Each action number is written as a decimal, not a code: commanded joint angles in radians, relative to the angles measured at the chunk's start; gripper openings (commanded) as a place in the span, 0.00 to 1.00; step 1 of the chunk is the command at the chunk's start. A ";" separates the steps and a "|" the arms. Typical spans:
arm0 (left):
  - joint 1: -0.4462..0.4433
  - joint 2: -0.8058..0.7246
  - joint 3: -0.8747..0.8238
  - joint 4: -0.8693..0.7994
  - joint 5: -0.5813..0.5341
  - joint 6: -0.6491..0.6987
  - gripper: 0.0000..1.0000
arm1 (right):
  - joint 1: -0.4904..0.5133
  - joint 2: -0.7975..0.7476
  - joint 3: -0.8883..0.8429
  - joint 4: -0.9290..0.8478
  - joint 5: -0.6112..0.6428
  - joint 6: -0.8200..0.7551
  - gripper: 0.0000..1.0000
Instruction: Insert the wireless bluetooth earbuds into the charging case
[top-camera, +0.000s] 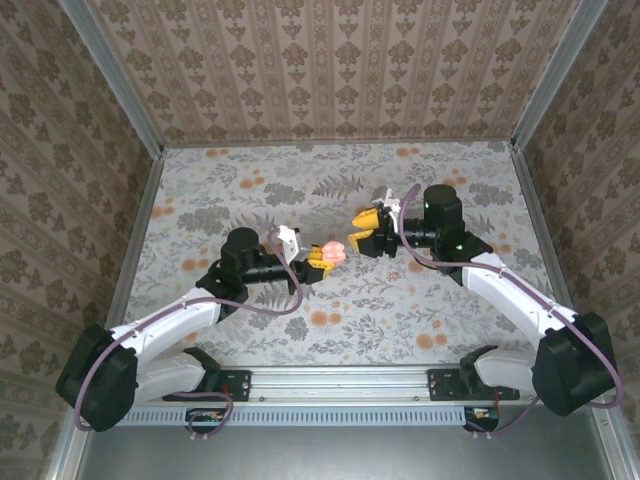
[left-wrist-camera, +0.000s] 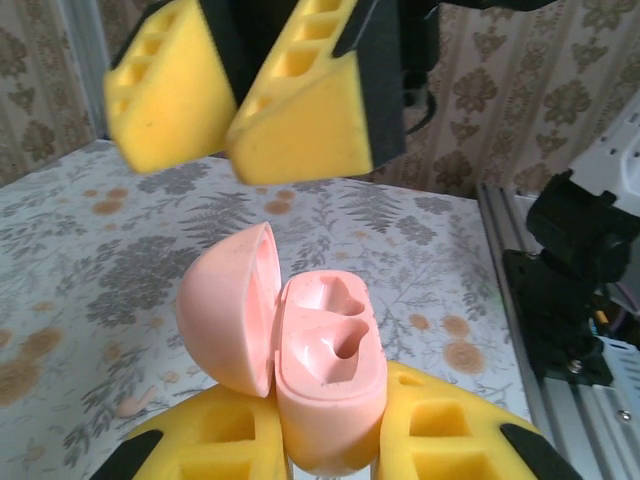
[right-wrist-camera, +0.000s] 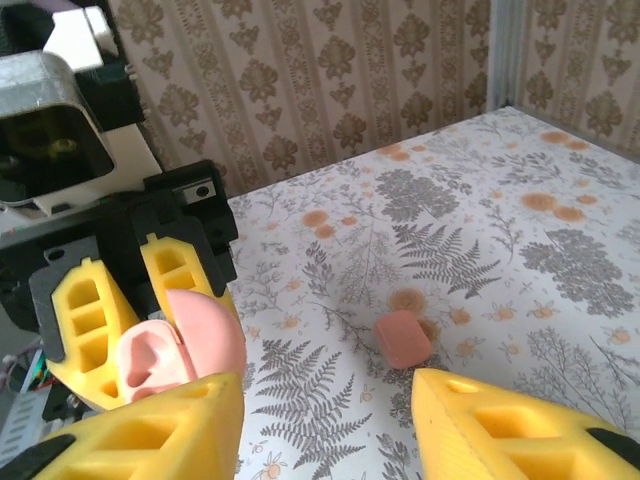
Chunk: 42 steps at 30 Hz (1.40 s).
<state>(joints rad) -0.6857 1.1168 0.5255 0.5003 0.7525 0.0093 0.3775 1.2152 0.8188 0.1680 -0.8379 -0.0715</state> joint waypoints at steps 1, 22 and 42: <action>0.003 -0.026 -0.019 -0.032 -0.082 0.028 0.16 | -0.005 -0.048 -0.030 -0.051 0.093 0.053 0.52; 0.009 -0.012 -0.044 -0.063 -0.182 0.039 0.16 | -0.092 -0.054 -0.157 -0.206 0.510 0.417 0.43; 0.042 -0.041 -0.067 -0.108 -0.216 0.030 0.16 | 0.015 0.610 0.425 -0.692 0.638 0.348 0.42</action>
<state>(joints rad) -0.6559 1.1019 0.4702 0.4080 0.5419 0.0383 0.3630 1.7809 1.1637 -0.4316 -0.2554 0.3553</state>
